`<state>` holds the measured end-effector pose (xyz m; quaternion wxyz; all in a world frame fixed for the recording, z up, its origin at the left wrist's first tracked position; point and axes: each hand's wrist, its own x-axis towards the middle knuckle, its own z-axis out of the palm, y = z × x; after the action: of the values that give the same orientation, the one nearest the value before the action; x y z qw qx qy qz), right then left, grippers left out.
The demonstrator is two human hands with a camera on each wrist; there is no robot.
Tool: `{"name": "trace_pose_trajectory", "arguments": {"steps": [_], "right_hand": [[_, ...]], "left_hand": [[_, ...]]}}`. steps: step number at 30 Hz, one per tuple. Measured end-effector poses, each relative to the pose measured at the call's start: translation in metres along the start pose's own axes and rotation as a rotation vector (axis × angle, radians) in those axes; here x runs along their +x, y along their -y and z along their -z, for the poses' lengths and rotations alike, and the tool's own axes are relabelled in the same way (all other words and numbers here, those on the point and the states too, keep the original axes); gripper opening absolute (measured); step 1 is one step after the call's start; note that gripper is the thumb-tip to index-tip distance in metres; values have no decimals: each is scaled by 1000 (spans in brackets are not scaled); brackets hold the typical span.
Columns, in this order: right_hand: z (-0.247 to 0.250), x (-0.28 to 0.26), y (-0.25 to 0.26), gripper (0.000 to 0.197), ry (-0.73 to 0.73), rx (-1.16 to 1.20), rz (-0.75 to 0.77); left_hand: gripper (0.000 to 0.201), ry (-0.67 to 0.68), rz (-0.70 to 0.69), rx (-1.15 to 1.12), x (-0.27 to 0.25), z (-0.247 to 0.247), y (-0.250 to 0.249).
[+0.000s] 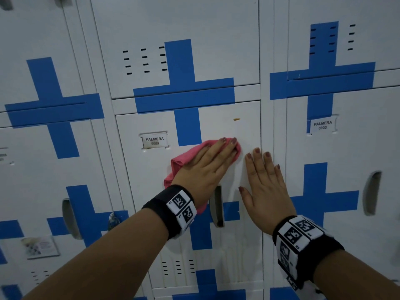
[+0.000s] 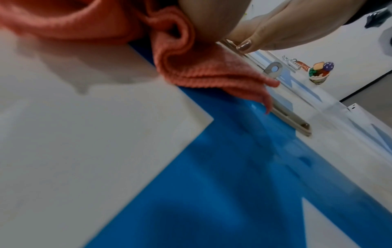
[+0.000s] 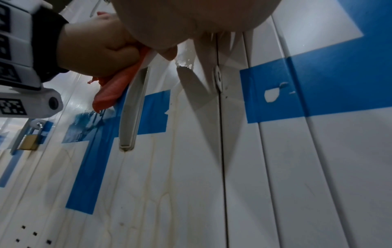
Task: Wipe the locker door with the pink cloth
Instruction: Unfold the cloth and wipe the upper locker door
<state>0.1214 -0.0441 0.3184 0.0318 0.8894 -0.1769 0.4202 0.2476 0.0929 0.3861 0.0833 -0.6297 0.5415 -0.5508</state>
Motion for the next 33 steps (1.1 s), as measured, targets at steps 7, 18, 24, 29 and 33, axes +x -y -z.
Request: {"name": "trace_pose_trajectory", "arguments": {"steps": [7, 18, 24, 29, 33], "right_hand": [[1, -1, -1, 70, -2, 2, 4], [-1, 0, 0, 70, -6, 7, 4], [-2, -1, -1, 70, -11, 14, 8], [-1, -1, -1, 71, -9, 10, 9], [-1, -1, -2, 71, -12, 5, 13]], "left_hand": [[76, 3, 238, 27, 13, 10, 19], [69, -111, 269, -81, 29, 12, 24], [79, -70, 134, -94, 20, 8, 20], [74, -13, -83, -103, 4, -1, 15], [79, -3, -50, -94, 4, 1, 26]]}}
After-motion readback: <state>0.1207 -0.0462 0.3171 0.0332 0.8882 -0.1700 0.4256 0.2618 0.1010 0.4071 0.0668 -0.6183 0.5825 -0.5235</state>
